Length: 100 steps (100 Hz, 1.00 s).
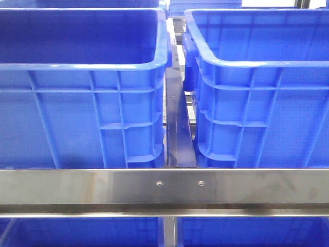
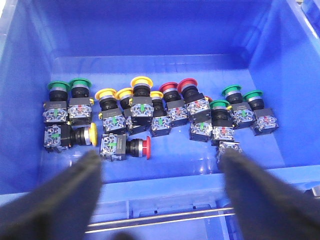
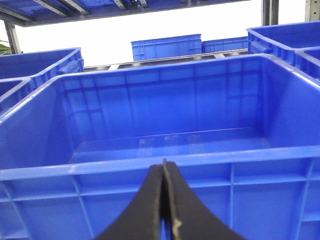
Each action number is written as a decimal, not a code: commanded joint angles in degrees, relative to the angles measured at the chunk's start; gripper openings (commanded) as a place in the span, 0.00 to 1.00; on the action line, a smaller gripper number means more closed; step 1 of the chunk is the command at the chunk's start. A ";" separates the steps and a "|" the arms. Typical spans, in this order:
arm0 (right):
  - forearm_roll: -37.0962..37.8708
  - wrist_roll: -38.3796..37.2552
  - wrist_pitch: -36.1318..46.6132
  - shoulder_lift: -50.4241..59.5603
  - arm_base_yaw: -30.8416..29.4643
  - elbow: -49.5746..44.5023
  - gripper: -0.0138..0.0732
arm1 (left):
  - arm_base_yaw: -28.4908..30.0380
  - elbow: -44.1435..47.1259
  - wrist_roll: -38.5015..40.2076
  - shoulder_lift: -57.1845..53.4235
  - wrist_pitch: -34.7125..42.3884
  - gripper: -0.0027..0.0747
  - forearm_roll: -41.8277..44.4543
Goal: Pick red and yellow buttons and place in box
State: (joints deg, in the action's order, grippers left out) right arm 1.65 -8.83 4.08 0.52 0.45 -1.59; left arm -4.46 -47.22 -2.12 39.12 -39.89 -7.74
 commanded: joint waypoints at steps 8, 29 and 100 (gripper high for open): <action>0.19 0.13 4.60 1.34 -0.30 1.16 0.03 | 0.04 -1.99 -0.13 0.31 4.44 0.74 -0.79; 0.19 0.13 4.60 1.34 -0.30 1.16 0.03 | 0.04 -3.97 -0.22 4.56 4.62 0.74 -0.79; 0.19 0.13 4.60 1.34 -0.30 1.16 0.03 | -10.28 -27.26 0.24 45.67 2.49 0.74 -4.10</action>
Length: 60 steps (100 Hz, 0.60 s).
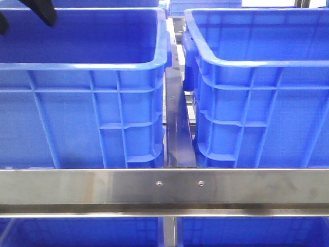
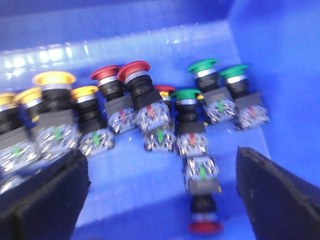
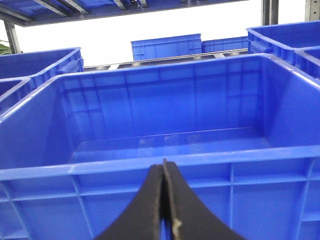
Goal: Pick red and yellow buttons and place in box
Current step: 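Lower the left gripper into the button bin and grasp a red button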
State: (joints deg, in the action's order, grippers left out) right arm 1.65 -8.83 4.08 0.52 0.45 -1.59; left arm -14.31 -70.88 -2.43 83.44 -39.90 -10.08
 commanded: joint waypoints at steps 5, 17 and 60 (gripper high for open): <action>0.19 0.13 4.60 1.34 -0.30 1.16 0.03 | -0.43 -4.46 0.55 3.17 2.50 0.74 -2.02; 0.19 0.13 4.60 1.34 -0.30 1.16 0.03 | -0.49 -6.15 0.55 6.99 2.36 0.74 -3.27; 0.19 0.13 4.60 1.34 -0.30 1.16 0.03 | -0.49 -8.59 0.55 16.15 5.30 0.74 -4.65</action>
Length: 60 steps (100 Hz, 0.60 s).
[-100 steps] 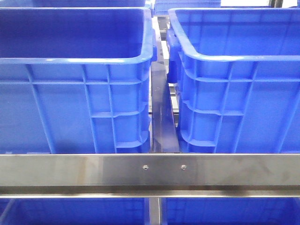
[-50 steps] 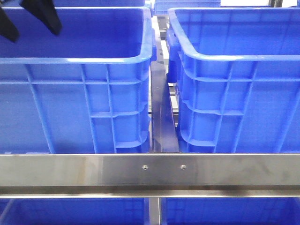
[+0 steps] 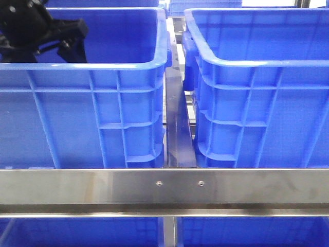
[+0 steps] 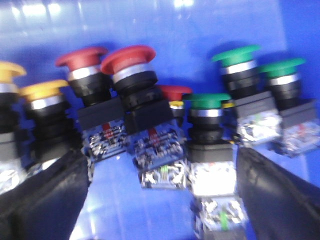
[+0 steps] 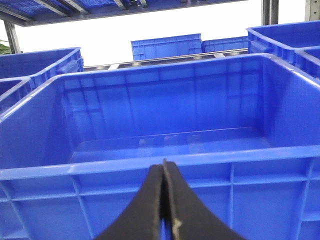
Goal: Pick red and yellow buttons and place in box
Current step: 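Lower the left gripper into the button bin and grasp a red button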
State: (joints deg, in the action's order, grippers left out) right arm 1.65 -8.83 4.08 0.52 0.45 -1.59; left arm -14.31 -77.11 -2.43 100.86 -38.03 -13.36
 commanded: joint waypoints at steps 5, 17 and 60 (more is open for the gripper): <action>0.19 0.13 4.60 1.34 -0.30 1.16 0.03 | -0.49 -2.84 0.55 -0.47 3.84 0.74 -1.33; 0.19 0.13 4.60 1.34 -0.30 1.16 0.03 | -0.49 -4.28 0.55 1.76 3.85 0.74 -1.63; 0.19 0.13 4.60 1.34 -0.30 1.16 0.03 | -0.58 -5.10 0.55 3.80 3.67 0.50 -2.68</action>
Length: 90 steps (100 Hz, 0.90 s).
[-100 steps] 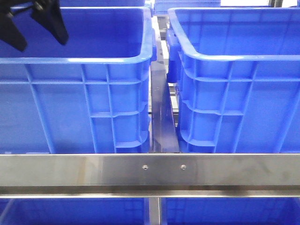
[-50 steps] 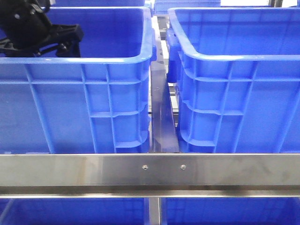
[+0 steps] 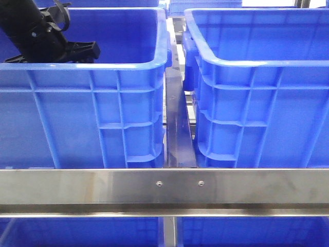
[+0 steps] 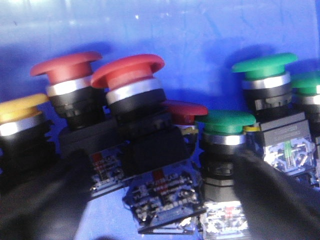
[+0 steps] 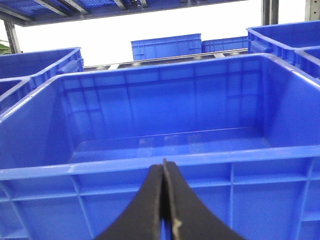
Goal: Pick red and yellow buttons and place in box
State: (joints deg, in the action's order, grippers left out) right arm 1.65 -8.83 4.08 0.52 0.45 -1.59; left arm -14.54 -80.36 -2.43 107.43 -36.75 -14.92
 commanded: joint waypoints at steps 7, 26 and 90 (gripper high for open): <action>0.19 0.13 4.60 1.34 -0.30 1.16 0.03 | -0.35 -1.85 0.55 -2.78 2.10 0.33 -1.12; 0.19 0.13 4.60 1.34 -0.30 1.16 0.03 | -0.35 -1.85 0.30 -3.26 1.16 0.01 -1.12; 0.19 0.13 4.60 1.34 -0.30 1.16 0.03 | -10.43 -1.85 -5.61 -25.84 -9.01 0.01 -0.96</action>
State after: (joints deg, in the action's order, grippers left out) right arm 1.65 -8.83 4.08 0.52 0.36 -1.59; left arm -21.64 -80.48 -6.71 86.78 -47.40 -14.84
